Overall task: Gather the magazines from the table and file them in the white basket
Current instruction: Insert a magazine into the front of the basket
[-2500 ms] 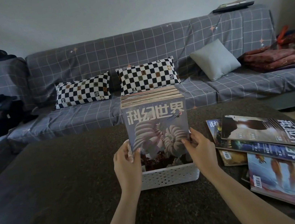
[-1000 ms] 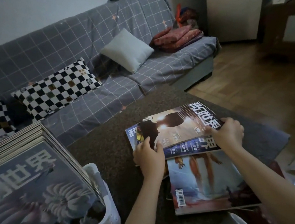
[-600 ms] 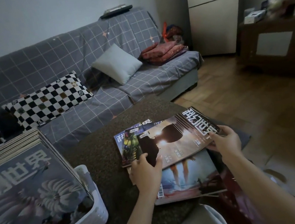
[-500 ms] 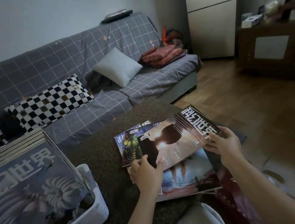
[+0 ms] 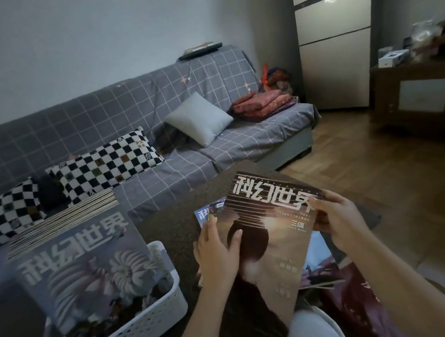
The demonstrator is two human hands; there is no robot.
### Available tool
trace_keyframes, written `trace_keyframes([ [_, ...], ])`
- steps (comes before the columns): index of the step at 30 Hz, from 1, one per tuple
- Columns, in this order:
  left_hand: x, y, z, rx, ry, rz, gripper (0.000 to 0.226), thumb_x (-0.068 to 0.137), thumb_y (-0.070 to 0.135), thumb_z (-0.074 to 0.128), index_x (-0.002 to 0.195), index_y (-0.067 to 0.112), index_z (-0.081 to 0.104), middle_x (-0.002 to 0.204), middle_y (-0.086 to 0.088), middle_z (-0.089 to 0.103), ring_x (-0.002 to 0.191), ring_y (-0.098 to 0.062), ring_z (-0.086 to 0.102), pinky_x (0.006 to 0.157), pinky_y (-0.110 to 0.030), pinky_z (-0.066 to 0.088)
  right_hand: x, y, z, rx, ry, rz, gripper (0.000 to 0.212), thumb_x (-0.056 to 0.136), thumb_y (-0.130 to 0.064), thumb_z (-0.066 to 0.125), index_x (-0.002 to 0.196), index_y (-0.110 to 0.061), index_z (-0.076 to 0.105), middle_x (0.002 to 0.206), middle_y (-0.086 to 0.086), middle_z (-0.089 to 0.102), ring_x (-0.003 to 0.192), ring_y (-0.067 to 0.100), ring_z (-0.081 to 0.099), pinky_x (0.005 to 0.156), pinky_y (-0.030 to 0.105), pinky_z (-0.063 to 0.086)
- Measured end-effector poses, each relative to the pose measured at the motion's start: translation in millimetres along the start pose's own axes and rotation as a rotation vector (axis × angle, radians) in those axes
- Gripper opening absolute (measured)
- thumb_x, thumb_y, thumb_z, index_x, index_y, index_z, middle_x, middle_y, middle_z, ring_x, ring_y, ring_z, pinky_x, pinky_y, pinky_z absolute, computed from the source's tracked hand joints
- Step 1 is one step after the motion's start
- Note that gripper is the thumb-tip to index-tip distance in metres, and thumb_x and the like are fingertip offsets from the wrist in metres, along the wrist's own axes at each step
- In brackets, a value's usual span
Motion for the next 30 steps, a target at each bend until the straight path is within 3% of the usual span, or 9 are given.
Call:
trace_keyframes([
  [3,-3,-9,-26,-0.193,0.007,-0.036,0.054,0.088,0.035,0.064,0.137,0.021,0.045,0.134,0.000,0.057,0.119,-0.015,0.054,0.098,-0.026,0.038,-6,-3,21,-0.064,-0.105,0.024,0.011,0.088,-0.004,0.058,0.094,-0.008,0.066,0.071,0.007,0.073,0.058,0.018,0.067,0.045,0.027,0.051],
  [6,-6,-20,-57,-0.291,0.044,-0.063,0.024,0.085,0.031,0.070,0.103,0.022,0.057,0.099,0.004,0.069,0.085,0.001,0.063,0.074,-0.014,0.046,-12,-5,44,-0.118,-0.147,0.024,0.012,0.087,-0.007,0.061,0.097,-0.010,0.066,0.077,0.009,0.074,0.062,0.019,0.069,0.049,0.029,0.052],
  [8,-10,-30,-76,-0.371,0.075,-0.099,0.019,0.083,0.028,0.072,0.095,0.021,0.059,0.086,0.008,0.069,0.070,0.008,0.064,0.060,-0.007,0.045,-17,-6,60,-0.129,-0.164,0.025,0.012,0.085,-0.010,0.063,0.097,-0.012,0.066,0.079,0.010,0.074,0.064,0.019,0.070,0.050,0.029,0.053],
  [11,-17,-42,-103,-0.537,0.157,-0.174,0.013,0.083,0.025,0.072,0.091,0.024,0.062,0.087,0.004,0.071,0.074,-0.001,0.068,0.062,-0.014,0.048,-27,-8,91,-0.153,-0.240,-0.008,0.011,0.085,-0.016,0.065,0.095,-0.013,0.067,0.081,0.009,0.075,0.070,0.020,0.071,0.058,0.031,0.056],
  [15,-29,-57,-142,-0.622,0.324,-0.190,0.013,0.084,0.023,0.072,0.092,0.024,0.061,0.081,0.007,0.071,0.068,0.008,0.066,0.055,-0.009,0.045,-41,-10,136,-0.298,-0.326,-0.119,0.009,0.087,-0.022,0.062,0.094,-0.020,0.066,0.083,0.002,0.074,0.075,0.017,0.071,0.067,0.029,0.056],
  [18,-37,-67,-171,-0.707,0.414,-0.177,0.013,0.084,0.022,0.072,0.095,0.022,0.065,0.083,0.007,0.075,0.074,0.000,0.069,0.057,-0.011,0.049,-53,-12,169,-0.475,-0.391,-0.224,0.019,0.086,-0.026,0.062,0.104,-0.020,0.065,0.091,-0.001,0.072,0.084,0.016,0.069,0.080,0.035,0.055],
  [23,-45,-81,-215,-0.776,0.529,-0.145,0.016,0.084,0.023,0.069,0.100,0.026,0.064,0.090,0.010,0.074,0.083,-0.004,0.071,0.067,-0.020,0.052,-71,-13,221,-0.482,-0.447,-0.314,0.016,0.084,-0.026,0.066,0.100,-0.025,0.065,0.093,-0.006,0.072,0.085,0.012,0.068,0.079,0.032,0.055],
  [25,-44,-87,-233,-0.793,0.579,-0.138,0.016,0.084,0.023,0.069,0.099,0.028,0.064,0.089,0.012,0.074,0.081,-0.004,0.071,0.061,-0.016,0.053,-78,-14,244,-0.433,-0.465,-0.331,0.013,0.084,-0.024,0.065,0.096,-0.030,0.064,0.091,-0.007,0.071,0.085,0.011,0.068,0.077,0.030,0.055],
  [30,-38,-102,-271,-0.785,0.682,-0.126,0.018,0.086,0.020,0.068,0.103,0.025,0.064,0.090,0.012,0.074,0.082,-0.003,0.071,0.062,-0.015,0.053,-87,-15,294,-0.347,-0.510,-0.399,0.024,0.086,-0.023,0.064,0.109,-0.021,0.067,0.095,-0.008,0.070,0.087,0.005,0.065,0.074,0.023,0.052],
])
Point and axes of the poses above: each hand's wrist, its own x-axis towards the middle knuckle, its own z-axis out of the palm, y = z × x, the point moved 3 cm from there along x, towards the middle knuckle
